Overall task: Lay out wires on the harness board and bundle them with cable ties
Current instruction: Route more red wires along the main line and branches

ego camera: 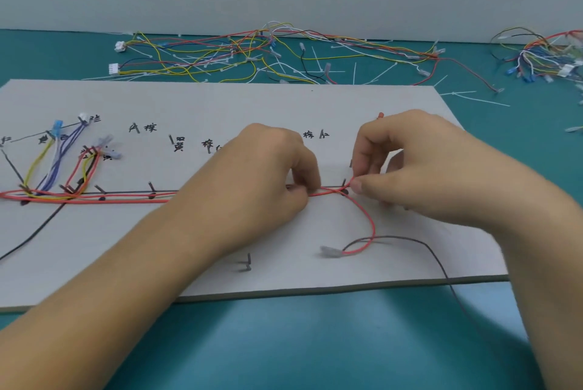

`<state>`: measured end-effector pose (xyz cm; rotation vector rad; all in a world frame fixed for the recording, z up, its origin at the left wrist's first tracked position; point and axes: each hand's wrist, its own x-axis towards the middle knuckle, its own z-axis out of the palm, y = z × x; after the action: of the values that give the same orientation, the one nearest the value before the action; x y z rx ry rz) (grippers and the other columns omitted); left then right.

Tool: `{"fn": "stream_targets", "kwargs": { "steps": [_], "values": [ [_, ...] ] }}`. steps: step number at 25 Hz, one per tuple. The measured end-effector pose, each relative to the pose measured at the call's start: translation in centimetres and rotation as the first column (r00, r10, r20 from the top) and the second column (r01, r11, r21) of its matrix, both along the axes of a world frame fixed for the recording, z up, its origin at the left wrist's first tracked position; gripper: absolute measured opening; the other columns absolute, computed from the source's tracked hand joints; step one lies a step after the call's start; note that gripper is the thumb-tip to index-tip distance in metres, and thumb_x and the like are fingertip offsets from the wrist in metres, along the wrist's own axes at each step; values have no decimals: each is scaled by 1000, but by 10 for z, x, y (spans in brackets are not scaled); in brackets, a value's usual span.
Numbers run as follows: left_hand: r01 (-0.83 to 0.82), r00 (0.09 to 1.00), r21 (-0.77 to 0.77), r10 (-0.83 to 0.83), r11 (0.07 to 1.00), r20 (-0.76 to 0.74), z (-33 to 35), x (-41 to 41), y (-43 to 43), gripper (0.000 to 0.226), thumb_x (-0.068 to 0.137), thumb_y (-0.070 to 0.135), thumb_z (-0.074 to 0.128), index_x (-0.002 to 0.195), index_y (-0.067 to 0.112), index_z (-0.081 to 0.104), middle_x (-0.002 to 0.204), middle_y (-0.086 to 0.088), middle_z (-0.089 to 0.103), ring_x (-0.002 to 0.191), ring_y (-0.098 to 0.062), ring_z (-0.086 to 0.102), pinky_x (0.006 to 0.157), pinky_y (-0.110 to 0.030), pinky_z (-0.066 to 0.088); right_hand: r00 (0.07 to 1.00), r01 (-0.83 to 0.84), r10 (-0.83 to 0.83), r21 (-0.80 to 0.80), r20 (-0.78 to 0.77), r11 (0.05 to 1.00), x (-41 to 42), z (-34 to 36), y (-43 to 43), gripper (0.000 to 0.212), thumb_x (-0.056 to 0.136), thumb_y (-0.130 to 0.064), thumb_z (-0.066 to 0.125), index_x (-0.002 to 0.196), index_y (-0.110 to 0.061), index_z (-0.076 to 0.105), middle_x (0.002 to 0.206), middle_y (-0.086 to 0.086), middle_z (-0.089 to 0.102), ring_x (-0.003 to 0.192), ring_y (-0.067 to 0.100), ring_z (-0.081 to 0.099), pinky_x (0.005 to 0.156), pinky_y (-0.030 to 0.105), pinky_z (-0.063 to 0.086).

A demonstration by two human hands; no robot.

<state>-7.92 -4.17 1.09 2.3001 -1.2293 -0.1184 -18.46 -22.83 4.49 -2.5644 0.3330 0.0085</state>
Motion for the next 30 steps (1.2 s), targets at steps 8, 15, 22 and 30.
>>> {"fn": "stream_targets", "kwargs": {
  "steps": [8, 15, 22, 30],
  "values": [
    [-3, 999, -51, 1, 999, -42, -7, -8, -17, 22, 81, 12, 64, 85, 28, 80, 82, 10, 64, 68, 0, 55, 65, -20, 43, 906, -308, 299, 17, -301, 951, -15, 9, 6, 37, 63, -57, 77, 98, -48, 67, 89, -24, 67, 72, -1, 65, 65, 29, 53],
    [-23, 993, -107, 11, 994, -115, -8, -12, -21, 19, 87, 13, 70, 92, 28, 81, 84, 10, 67, 65, 2, 54, 65, -15, 42, 960, -183, 193, 70, -203, 981, -12, 11, -18, 14, 82, -25, 79, 86, -38, 75, 72, -13, 73, 62, 9, 68, 65, 35, 57],
    [-22, 994, -97, 11, 995, -109, -7, -16, -23, 20, 88, 13, 69, 94, 26, 82, 87, 6, 67, 65, -2, 52, 71, -29, 50, 987, 154, -163, 310, 4, 938, -1, 2, -32, 14, 88, -11, 75, 75, -10, 78, 67, 10, 74, 54, 16, 68, 54, 26, 58],
    [-38, 993, -83, 28, 996, -114, -6, -16, -24, 22, 87, 12, 68, 94, 27, 81, 85, 6, 68, 68, -5, 56, 73, -33, 53, 965, 197, -261, 584, 26, 787, 13, -1, -24, 18, 88, -8, 74, 72, -10, 67, 62, 4, 61, 47, 18, 60, 41, 24, 46]
  ]
}}
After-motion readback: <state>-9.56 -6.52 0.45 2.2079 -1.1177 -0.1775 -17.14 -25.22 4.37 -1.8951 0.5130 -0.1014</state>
